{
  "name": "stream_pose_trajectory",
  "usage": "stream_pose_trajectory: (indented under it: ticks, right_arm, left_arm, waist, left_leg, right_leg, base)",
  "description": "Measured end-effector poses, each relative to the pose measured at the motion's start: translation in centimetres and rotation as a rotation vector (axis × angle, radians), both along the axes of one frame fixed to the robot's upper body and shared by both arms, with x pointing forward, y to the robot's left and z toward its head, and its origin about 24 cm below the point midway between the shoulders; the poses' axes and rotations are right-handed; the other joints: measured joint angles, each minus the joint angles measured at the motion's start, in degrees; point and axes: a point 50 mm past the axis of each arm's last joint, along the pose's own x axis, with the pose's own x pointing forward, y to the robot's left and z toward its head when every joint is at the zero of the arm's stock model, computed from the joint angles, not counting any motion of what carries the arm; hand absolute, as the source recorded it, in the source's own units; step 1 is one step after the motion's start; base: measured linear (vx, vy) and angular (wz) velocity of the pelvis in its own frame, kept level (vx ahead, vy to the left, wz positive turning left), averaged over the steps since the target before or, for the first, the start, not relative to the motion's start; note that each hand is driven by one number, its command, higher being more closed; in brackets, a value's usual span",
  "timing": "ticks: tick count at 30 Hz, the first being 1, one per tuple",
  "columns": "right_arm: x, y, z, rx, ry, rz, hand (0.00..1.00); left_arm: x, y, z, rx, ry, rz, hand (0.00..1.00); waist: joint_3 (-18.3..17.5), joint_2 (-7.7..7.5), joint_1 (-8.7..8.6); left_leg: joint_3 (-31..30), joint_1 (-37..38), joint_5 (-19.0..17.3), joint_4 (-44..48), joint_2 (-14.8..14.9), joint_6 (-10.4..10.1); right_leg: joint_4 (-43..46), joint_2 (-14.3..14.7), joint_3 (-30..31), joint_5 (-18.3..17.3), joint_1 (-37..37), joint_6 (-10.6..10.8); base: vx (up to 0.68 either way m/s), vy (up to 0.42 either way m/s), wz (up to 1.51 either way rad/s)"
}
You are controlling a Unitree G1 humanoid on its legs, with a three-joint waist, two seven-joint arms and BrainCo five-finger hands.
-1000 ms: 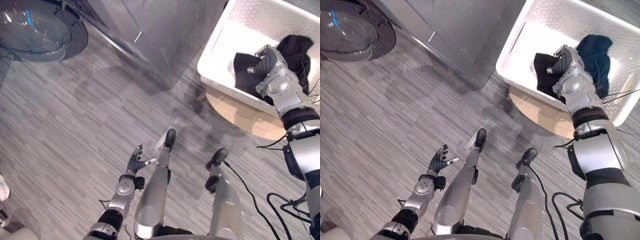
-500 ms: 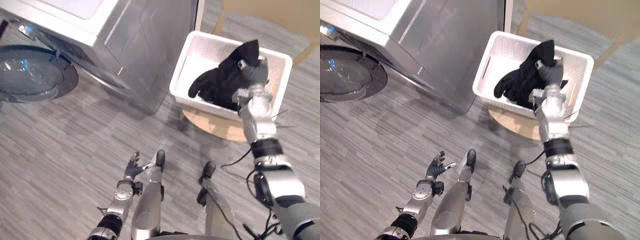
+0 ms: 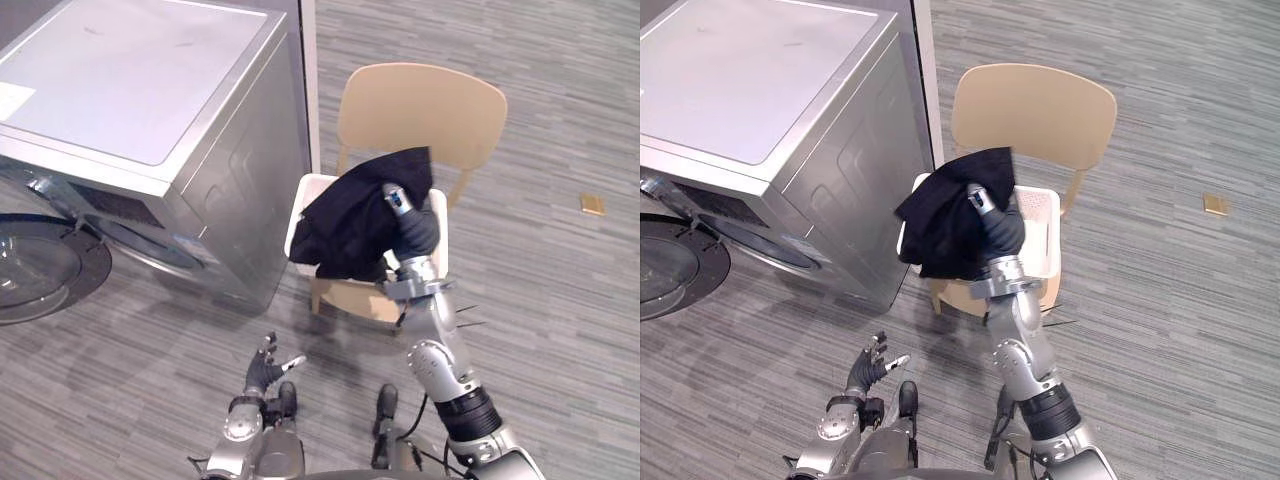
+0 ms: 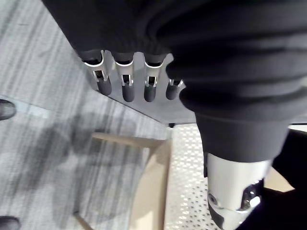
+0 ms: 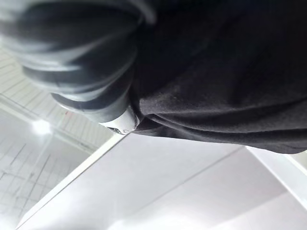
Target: Pick up the laundry basket with both hands and put the clothes into the washing machine.
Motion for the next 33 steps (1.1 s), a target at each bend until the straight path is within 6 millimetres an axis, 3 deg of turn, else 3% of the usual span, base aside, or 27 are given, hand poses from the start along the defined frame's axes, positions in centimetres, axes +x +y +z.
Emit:
stream_pose_trajectory:
  ticks: [2,3,5,6,7,10,11,12,13,14,15,16,17,18,19,20,22,24,26,29,33]
  right_arm:
    - [-0.2,0.6,0.0,0.023,0.000,0.040,1.00]
    - [-0.3,0.9,0.1,0.033,-0.002,0.046,1.00]
    - [-0.4,1.9,0.8,0.022,-0.033,0.087,1.00]
    - [-0.4,2.1,1.2,0.019,-0.048,0.094,1.00]
    - [0.0,2.2,2.3,0.003,-0.096,0.100,1.00]
    - [0.4,1.6,2.2,-0.009,-0.099,0.069,1.00]
    - [0.7,1.2,1.9,-0.034,-0.089,0.051,1.00]
    - [0.9,1.0,1.8,-0.046,-0.080,0.036,1.00]
    - [0.9,0.8,1.8,-0.052,-0.080,0.027,1.00]
    - [1.4,0.0,1.9,-0.074,-0.090,-0.012,1.00]
    - [1.9,0.0,2.0,-0.079,-0.086,-0.023,1.00]
    - [2.1,0.1,2.2,-0.087,-0.088,-0.030,1.00]
    - [2.0,0.2,2.2,-0.092,-0.092,-0.028,1.00]
    - [2.0,0.3,2.2,-0.096,-0.094,-0.025,1.00]
    - [2.0,0.2,2.3,-0.094,-0.099,-0.028,1.00]
    - [2.1,0.3,2.7,-0.092,-0.112,-0.025,1.00]
    - [2.1,0.7,3.3,-0.093,-0.132,-0.013,1.00]
    - [2.0,1.1,3.4,-0.091,-0.134,0.005,1.00]
    - [1.6,2.8,4.2,-0.085,-0.158,0.071,1.00]
    - [0.7,5.5,5.1,-0.082,-0.189,0.195,1.00]
    - [-0.1,6.9,4.8,-0.079,-0.176,0.275,1.00]
  left_arm:
    - [1.0,0.1,1.1,-0.008,-0.060,0.009,0.00]
    - [1.2,0.3,1.7,-0.018,-0.096,0.035,0.00]
    - [1.2,1.4,3.0,-0.034,-0.162,0.102,0.00]
    - [1.1,1.5,3.4,-0.040,-0.181,0.119,0.00]
    - [1.2,1.2,4.4,-0.081,-0.239,0.151,0.00]
    - [1.0,0.2,5.2,-0.124,-0.275,0.164,0.00]
    - [0.8,-0.7,5.7,-0.153,-0.296,0.156,0.00]
    - [0.7,-1.5,6.5,-0.181,-0.328,0.135,0.00]
    - [0.8,-1.8,7.1,-0.187,-0.350,0.119,0.00]
    - [1.7,-2.4,8.7,-0.192,-0.426,0.076,0.00]
    - [2.1,-2.6,9.4,-0.189,-0.463,0.063,0.00]
    - [2.4,-2.7,10.0,-0.168,-0.499,0.047,0.00]
    - [2.4,-2.6,10.2,-0.157,-0.512,0.043,0.00]
    - [2.6,-2.5,11.1,-0.125,-0.555,0.032,0.00]
    - [2.9,-2.7,11.8,-0.107,-0.593,0.019,0.00]
    - [3.6,-3.2,12.9,-0.061,-0.650,-0.010,0.00]
    - [4.5,-4.3,14.2,-0.019,-0.710,-0.079,0.00]
    - [5.1,-5.6,15.3,0.038,-0.768,-0.164,0.00]
    - [5.6,-6.7,16.3,0.076,-0.821,-0.205,0.00]
    - [6.6,-7.4,16.6,0.108,-0.832,-0.222,0.00]
    - [7.8,-8.2,16.7,0.152,-0.829,-0.270,0.00]
  waist:
    - [0.0,-0.02,-0.28]
    - [-0.3,-0.56,0.11]
    - [-1.2,-1.44,1.13]
    - [-1.3,-1.30,2.04]
    - [-1.4,1.08,3.40]
    - [-1.3,2.29,3.06]
    - [-1.4,2.67,3.10]
    - [-1.4,2.74,2.89]
    - [-1.3,2.95,2.59]
    - [-1.3,2.27,2.05]
    - [-1.2,1.93,1.99]
    - [-1.2,1.76,1.72]
    - [-1.4,2.06,1.75]
    - [-2.0,3.00,1.11]
    - [-2.3,3.41,0.76]
    - [-2.6,3.85,0.25]
    - [-2.9,3.89,-0.01]
    - [-3.8,2.90,0.02]
    - [-4.4,2.22,0.06]
    - [-6.7,2.32,0.12]
    - [-7.9,2.25,0.10]
  left_leg:
    - [-2.3,-0.4,-0.1,1.9,0.1,0.1]
    - [-5.0,-0.4,-0.1,2.9,-0.8,0.0]
    - [-8.4,-2.4,-0.1,4.7,-2.0,-0.7]
    - [-8.7,-3.1,0.1,4.7,-1.7,-1.0]
    - [-10.6,-7.2,1.5,5.5,0.6,-1.2]
    - [-13.6,-9.6,3.5,4.9,1.8,-0.2]
    - [-13.9,-9.8,3.5,4.0,2.2,3.1]
    - [-12.7,-9.8,2.2,2.0,2.2,11.9]
    - [-11.0,-9.7,-0.9,0.5,2.2,16.6]
    - [-6.8,-10.8,-6.7,1.7,1.4,16.7]
    - [-5.5,-11.5,-4.9,6.8,0.1,12.8]
    - [-3.6,-10.8,-3.5,13.6,-1.9,10.8]
    - [-2.5,-9.5,-3.4,15.7,-2.4,10.6]
    - [-0.7,-5.3,-5.6,16.7,-2.7,7.5]
    - [-0.7,-2.8,-6.3,13.8,-2.8,6.2]
    - [-1.0,-0.3,-4.5,7.4,-2.7,3.4]
    - [-1.4,1.7,-2.9,2.4,-2.0,1.0]
    - [-2.3,2.2,-2.2,1.4,-2.3,0.8]
    - [-2.6,3.3,-1.9,1.2,-3.0,1.0]
    - [-2.7,4.1,-1.0,-0.2,-3.6,1.4]
    - [-2.5,5.4,-0.5,-0.9,-3.8,1.6]
  right_leg:
    - [17.5,-1.1,5.0,-9.6,-3.3,-3.0]
    - [26.7,-2.3,6.9,-13.9,-2.5,-1.9]
    - [24.0,-1.7,8.7,-17.8,0.3,-0.1]
    - [21.1,-1.3,8.4,-18.7,1.1,-0.1]
    - [15.4,1.5,6.1,-18.3,1.5,-1.9]
    - [15.5,3.1,3.3,-17.8,0.3,-2.9]
    - [16.8,3.5,1.8,-18.0,-0.1,-3.6]
    - [16.8,3.5,0.1,-17.7,0.0,-4.4]
    - [15.8,3.4,-1.0,-17.1,0.8,-5.2]
    - [11.3,1.2,-4.7,-15.2,1.8,-6.4]
    - [10.8,0.0,-5.7,-14.9,1.8,-6.9]
    - [10.5,-1.6,-6.3,-13.9,2.1,-6.3]
    - [10.3,-1.8,-6.7,-13.6,2.3,-6.4]
    - [10.0,-1.8,-7.8,-13.3,2.8,-6.4]
    - [10.0,-1.5,-8.6,-13.2,2.8,-6.3]
    - [9.6,-0.8,-9.8,-12.9,2.9,-6.2]
    - [8.3,-0.1,-11.1,-12.1,3.7,-5.9]
    - [6.9,-0.1,-12.1,-11.0,5.1,-5.3]
    - [5.3,-0.5,-12.2,-10.1,6.9,-4.5]
    - [2.5,-0.4,-12.3,-8.5,8.3,-4.0]
    - [-0.4,0.4,-12.0,-6.6,10.3,-3.9]
  base:
    - [-0.05,-0.139,0.81]
    - [0.01,-0.194,1.16]
    - [-0.07,-0.249,0.88]
    - [-0.22,-0.316,0.32]
    - [-0.22,-0.207,0.16]
    - [-0.16,-0.114,0.42]
    - [-0.16,-0.124,0.64]
    - [-0.15,-0.129,0.75]
    - [-0.14,-0.135,1.30]
    - [-0.16,-0.109,1.23]
    - [-0.15,-0.100,1.23]
    - [-0.10,-0.056,0.53]
    - [-0.06,-0.061,0.49]
    - [-0.05,-0.045,0.38]
    - [-0.06,-0.023,0.49]
    - [-0.05,0.007,0.38]
    - [-0.06,0.028,0.33]
    - [-0.04,0.065,0.29]
    - [0.00,0.094,0.13]
    - [-0.01,0.060,0.03]
    - [-0.02,0.020,-0.03]
